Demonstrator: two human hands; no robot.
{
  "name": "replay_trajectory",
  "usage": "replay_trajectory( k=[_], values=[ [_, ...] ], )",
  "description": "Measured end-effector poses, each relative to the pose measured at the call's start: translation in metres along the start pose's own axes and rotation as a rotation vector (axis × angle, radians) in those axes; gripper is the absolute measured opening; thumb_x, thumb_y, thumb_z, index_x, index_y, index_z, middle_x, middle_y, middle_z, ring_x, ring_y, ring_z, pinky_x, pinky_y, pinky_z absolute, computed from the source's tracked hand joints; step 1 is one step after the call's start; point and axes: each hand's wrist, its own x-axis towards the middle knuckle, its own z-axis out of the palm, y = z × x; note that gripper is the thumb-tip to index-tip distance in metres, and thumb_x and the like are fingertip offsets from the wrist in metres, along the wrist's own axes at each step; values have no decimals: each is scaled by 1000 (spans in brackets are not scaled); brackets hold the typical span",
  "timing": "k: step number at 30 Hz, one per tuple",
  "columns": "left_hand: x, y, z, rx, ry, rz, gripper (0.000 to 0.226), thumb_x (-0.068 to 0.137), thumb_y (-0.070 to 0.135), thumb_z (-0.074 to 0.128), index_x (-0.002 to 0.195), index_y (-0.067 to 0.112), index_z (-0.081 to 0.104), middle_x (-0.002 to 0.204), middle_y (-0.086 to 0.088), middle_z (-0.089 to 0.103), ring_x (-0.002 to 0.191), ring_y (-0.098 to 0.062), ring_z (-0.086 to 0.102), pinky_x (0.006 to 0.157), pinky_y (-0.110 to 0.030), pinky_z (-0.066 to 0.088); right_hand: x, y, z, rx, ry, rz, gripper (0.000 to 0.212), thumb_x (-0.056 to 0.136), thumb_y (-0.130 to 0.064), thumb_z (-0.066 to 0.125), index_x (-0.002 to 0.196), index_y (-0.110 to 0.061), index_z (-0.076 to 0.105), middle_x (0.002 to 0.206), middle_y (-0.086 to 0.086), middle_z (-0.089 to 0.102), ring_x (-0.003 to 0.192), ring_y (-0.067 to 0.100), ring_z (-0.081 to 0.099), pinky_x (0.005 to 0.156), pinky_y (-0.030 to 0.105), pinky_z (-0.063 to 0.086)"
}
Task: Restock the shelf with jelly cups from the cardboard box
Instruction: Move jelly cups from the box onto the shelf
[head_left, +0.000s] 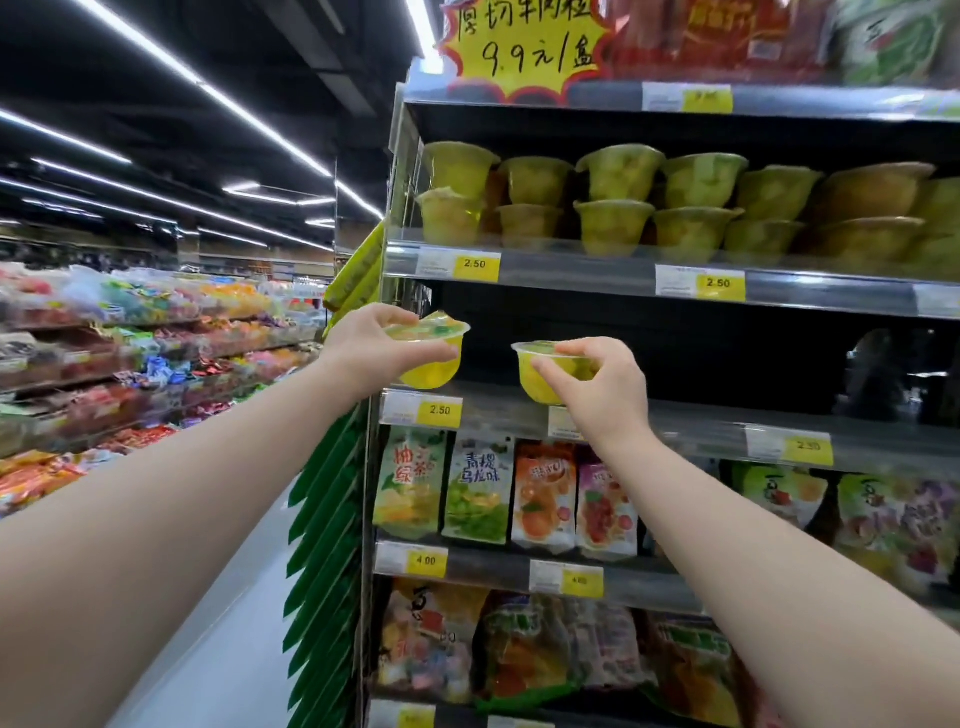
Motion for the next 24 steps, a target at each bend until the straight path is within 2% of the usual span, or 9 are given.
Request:
replay_trajectory(
  k=[4, 8, 11, 13, 17, 21, 24],
  values=[
    [24, -23, 11, 3, 69, 4, 67, 64, 54, 81, 121, 24, 61, 112, 9, 50, 107, -11, 47, 86, -26, 34, 24, 14, 30, 17, -18, -14, 26, 84, -35, 71, 102, -16, 66, 105, -5, 51, 95, 7, 48, 80, 19, 38],
    [49, -36, 18, 5, 112, 30, 64, 64, 54, 80, 118, 26, 63, 127, 4, 55, 120, -16, 48, 93, -28, 35, 55, 19, 57, 30, -67, -20, 25, 85, -38, 70, 95, -17, 61, 104, -3, 51, 89, 11, 51, 70, 21, 39],
    [64, -40, 23, 15, 103, 6, 62, 63, 54, 81, 115, 29, 60, 121, 7, 53, 116, -14, 48, 97, -32, 38, 75, 26, 78, -24, -197, -3, 28, 84, -39, 70, 94, -17, 56, 108, -1, 47, 87, 13, 48, 66, 24, 36],
    [71, -44, 25, 37, 92, 15, 58, 63, 53, 81, 112, 31, 60, 116, 11, 52, 110, -11, 46, 93, -29, 37, 86, 29, 92, -85, -281, 4, 30, 83, -41, 70, 91, -19, 52, 109, 1, 45, 84, 14, 45, 66, 25, 32],
    [79, -51, 29, 110, 81, 68, 59, 62, 54, 82, 111, 29, 62, 113, 12, 57, 108, -11, 50, 89, -27, 38, 106, 26, 110, -222, -436, 11, 30, 83, -44, 68, 86, -20, 50, 101, 4, 52, 82, 19, 48, 64, 29, 34],
    [82, -57, 33, 163, 118, 96, 61, 62, 53, 82, 113, 28, 60, 113, 13, 58, 107, -11, 52, 88, -27, 40, 113, 30, 116, -200, -507, -16, 21, 86, -33, 64, 101, -19, 59, 104, 0, 57, 89, 17, 51, 76, 31, 45],
    [84, -59, 33, 157, 153, 89, 63, 64, 51, 82, 118, 28, 58, 116, 14, 55, 111, -9, 49, 90, -27, 39, 115, 31, 123, -211, -539, -56, 26, 91, -23, 56, 117, -22, 60, 120, 0, 60, 100, 19, 56, 83, 29, 46]
  ],
)
